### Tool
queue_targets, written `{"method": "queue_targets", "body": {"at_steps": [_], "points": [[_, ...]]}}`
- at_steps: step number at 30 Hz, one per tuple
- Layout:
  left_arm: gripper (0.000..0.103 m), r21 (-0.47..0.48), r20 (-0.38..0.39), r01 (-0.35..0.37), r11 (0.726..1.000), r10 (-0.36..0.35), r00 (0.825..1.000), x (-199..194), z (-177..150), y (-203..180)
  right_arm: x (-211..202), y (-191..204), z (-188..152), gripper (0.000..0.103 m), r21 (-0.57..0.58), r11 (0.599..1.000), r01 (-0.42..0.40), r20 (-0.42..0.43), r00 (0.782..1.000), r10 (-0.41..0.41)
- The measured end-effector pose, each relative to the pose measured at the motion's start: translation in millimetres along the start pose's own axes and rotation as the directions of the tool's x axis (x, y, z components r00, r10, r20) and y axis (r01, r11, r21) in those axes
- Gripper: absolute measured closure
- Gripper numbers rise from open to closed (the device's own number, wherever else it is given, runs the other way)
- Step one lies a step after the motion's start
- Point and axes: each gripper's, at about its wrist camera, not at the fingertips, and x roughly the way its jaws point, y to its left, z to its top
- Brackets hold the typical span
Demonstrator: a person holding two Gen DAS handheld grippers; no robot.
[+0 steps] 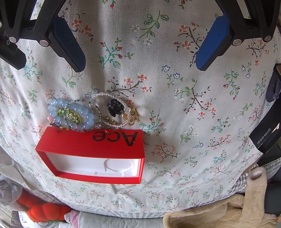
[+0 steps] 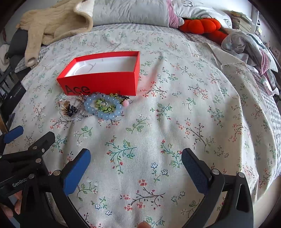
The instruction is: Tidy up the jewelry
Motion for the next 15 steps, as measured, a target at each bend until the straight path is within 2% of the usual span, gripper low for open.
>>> {"method": "queue_targets", "body": {"at_steps": [15], "points": [[0.000, 0.016, 0.005, -0.019, 1.000, 0.019, 1.000, 1.8, -1.0, -1.1, -3.1, 3.2, -0.1, 0.000, -0.005, 1.000, 0.003, 0.007, 1.000, -0.003]]}}
